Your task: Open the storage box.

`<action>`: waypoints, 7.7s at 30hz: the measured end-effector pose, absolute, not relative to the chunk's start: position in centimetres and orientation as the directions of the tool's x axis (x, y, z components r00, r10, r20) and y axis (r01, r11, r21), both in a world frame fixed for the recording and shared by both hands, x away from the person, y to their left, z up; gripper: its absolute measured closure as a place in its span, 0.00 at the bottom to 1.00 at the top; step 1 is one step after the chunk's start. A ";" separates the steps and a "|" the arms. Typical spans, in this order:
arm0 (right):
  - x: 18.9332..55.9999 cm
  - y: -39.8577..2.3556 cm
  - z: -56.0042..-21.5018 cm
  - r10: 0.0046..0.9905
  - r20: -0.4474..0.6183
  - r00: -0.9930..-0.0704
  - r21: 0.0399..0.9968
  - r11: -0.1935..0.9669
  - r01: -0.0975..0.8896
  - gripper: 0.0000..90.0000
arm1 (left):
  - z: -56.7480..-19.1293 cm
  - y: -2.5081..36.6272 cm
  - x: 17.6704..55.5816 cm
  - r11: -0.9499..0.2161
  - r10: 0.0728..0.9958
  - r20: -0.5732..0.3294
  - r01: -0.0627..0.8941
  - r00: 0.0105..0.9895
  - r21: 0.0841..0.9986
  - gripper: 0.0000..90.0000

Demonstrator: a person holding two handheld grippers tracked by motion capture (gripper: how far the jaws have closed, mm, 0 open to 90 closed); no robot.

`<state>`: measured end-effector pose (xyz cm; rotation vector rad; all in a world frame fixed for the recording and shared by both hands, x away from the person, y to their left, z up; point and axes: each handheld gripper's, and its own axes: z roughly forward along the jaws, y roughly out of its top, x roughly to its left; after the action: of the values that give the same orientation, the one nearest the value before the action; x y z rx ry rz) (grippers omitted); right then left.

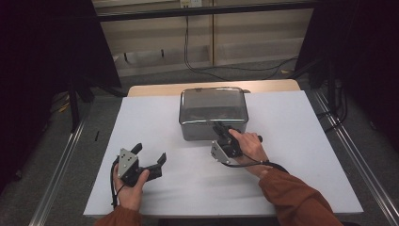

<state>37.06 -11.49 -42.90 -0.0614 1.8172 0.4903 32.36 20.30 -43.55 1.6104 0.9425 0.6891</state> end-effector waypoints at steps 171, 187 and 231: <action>40.4 -19.2 -39.0 0.773 -0.392 -0.499 0.882 0.470 0.034 0.19 | -40.7 12.2 45.0 -0.175 0.745 0.111 0.033 0.658 0.984 0.45; 41.0 -20.5 -39.2 0.807 -0.360 -0.469 0.903 0.428 0.044 0.19 | -40.6 12.4 45.0 -0.182 0.745 0.124 0.020 0.655 0.983 0.49; 43.3 -21.5 -37.1 0.835 -0.249 -0.490 0.959 0.283 -0.006 0.57 | -38.4 12.0 47.3 -0.180 0.751 0.145 -0.011 0.644 0.984 0.53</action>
<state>43.34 -21.48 -37.13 0.7577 1.7420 1.3069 47.34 12.01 -38.38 1.6231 0.6210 0.7640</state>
